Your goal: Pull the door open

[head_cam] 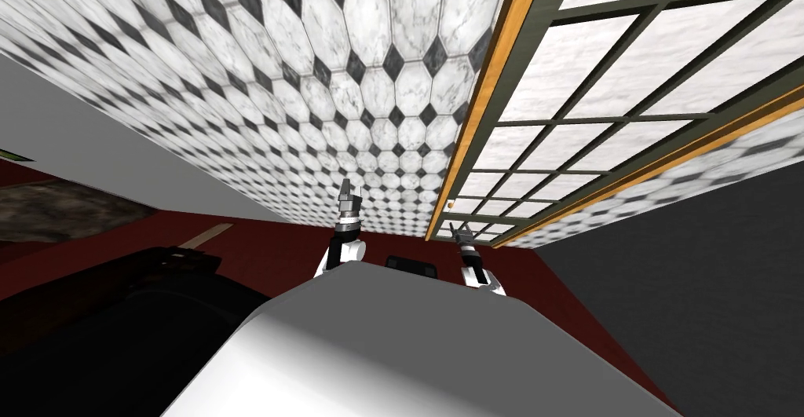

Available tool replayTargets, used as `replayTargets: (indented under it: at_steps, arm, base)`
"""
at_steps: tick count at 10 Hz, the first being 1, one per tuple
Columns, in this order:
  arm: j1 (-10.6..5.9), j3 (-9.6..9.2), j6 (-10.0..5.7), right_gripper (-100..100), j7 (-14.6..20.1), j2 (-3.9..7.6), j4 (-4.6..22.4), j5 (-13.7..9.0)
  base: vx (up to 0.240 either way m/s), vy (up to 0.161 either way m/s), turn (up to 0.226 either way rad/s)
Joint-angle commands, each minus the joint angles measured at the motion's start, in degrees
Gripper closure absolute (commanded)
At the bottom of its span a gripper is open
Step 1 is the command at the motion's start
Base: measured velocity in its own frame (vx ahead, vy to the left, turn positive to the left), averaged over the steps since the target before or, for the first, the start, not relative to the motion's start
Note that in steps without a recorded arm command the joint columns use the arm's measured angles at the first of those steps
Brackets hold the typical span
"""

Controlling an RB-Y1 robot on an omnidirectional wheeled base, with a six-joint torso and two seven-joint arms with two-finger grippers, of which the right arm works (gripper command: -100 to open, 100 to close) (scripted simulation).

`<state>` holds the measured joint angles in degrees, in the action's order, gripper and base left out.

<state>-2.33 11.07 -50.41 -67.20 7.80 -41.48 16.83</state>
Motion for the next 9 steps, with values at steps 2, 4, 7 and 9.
replayTargets:
  at_steps: [2, 4, 7, 9]
  arm:
    - [-1.00, 0.56, -0.61, -100, -2.89, 0.09, 3.29, 0.71]
    - [-1.39, 0.75, -0.87, -100, -3.75, 0.12, 4.44, 0.90]
    - [-1.24, 1.35, -1.37, -100, -3.25, 0.83, 4.95, 0.39]
    - [-0.81, 2.15, -1.98, -100, -2.74, 1.82, 5.55, -0.15]
  base:
    - [0.118, -0.038, 0.035]
    - [0.067, -0.028, 0.014]
    - [0.091, 0.043, 0.066]
    - [0.183, 0.051, 0.115]
